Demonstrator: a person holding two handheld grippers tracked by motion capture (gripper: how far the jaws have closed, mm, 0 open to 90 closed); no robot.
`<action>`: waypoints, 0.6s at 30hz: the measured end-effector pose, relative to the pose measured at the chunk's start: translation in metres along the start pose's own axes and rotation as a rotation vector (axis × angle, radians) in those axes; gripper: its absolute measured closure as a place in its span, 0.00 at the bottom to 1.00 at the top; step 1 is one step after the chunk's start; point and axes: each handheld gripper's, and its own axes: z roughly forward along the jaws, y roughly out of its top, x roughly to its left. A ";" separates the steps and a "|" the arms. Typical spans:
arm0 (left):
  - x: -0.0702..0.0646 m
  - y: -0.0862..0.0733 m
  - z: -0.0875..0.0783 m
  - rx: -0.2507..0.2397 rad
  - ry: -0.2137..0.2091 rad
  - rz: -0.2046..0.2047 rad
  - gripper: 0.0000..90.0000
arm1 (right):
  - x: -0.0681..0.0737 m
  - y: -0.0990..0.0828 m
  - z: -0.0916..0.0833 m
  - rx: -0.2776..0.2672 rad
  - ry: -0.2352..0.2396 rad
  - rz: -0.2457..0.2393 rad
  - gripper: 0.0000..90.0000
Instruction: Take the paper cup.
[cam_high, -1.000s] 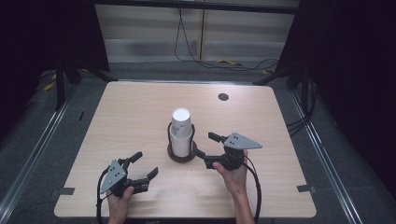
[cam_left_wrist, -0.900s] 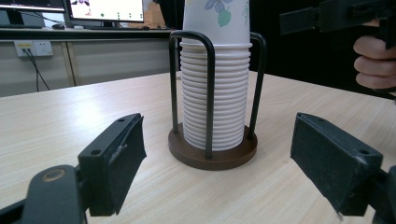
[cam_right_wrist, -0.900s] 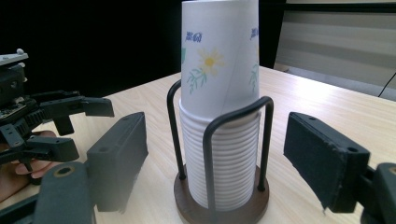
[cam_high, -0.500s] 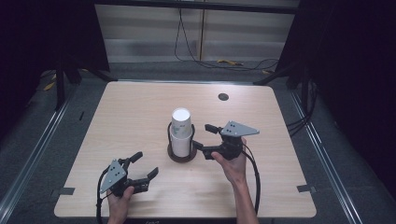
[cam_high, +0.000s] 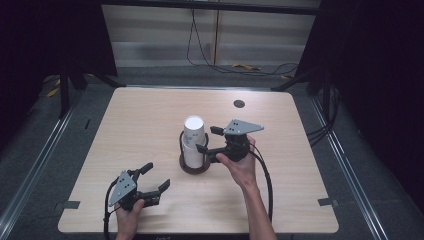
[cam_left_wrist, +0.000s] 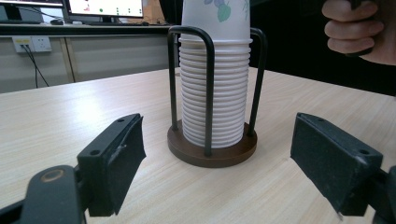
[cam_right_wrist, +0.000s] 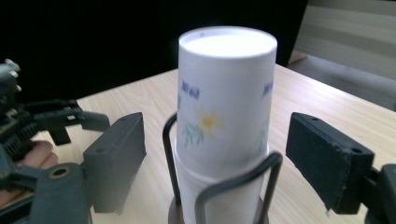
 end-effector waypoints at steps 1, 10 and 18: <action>0.000 0.000 0.000 -0.002 -0.001 -0.003 0.19 | -0.001 0.002 0.001 -0.008 0.001 0.000 0.22; 0.000 0.000 -0.001 -0.003 0.000 -0.002 0.19 | -0.009 0.012 0.010 0.017 0.016 0.008 0.22; 0.001 0.000 0.000 0.001 -0.002 0.001 0.19 | -0.010 0.022 0.021 0.047 0.037 0.004 0.22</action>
